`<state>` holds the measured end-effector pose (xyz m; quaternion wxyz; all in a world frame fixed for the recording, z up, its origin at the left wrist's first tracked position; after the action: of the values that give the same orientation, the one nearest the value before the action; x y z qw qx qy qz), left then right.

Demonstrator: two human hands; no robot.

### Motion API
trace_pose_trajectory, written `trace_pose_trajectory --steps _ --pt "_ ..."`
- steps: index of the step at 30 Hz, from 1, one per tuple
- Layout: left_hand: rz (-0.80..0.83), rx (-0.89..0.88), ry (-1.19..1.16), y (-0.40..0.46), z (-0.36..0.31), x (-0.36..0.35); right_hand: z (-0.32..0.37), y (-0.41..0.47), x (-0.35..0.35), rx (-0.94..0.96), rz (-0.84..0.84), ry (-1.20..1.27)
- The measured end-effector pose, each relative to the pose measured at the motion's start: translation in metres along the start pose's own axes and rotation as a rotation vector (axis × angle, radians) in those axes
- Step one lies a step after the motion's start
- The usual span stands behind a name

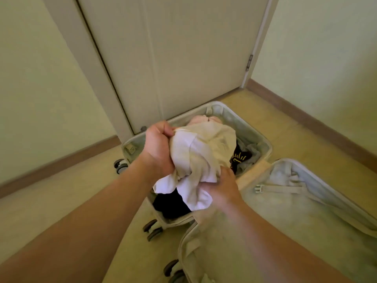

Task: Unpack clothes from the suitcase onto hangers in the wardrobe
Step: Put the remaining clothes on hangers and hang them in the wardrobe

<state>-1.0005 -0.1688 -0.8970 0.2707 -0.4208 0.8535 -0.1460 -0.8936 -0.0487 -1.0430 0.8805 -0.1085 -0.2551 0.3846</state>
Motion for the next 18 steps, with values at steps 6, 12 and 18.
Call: trace_pose_trajectory --steps 6,12,18 --pt "0.048 -0.155 -0.217 -0.133 -0.116 -0.015 0.143 -0.090 0.026 -0.065 0.032 0.707" --pt "-0.023 -0.405 0.138 -0.331 -0.237 -0.008 0.324 -0.278 0.069 0.067 0.099 0.942" --pt "0.029 -0.540 0.519 -0.506 -0.287 0.008 0.430 -0.446 0.085 0.193 0.261 1.026"
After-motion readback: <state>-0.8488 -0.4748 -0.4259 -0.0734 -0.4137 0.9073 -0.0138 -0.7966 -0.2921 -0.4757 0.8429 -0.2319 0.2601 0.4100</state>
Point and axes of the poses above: each hand's wrist, its own y-axis towards the middle knuckle, its own x-axis out of the back of the hand, z = x × y, the point moved 5 cm from there along y, towards the middle knuckle, and after that the axes turned 13 degrees about y, right-handed, at the moved point
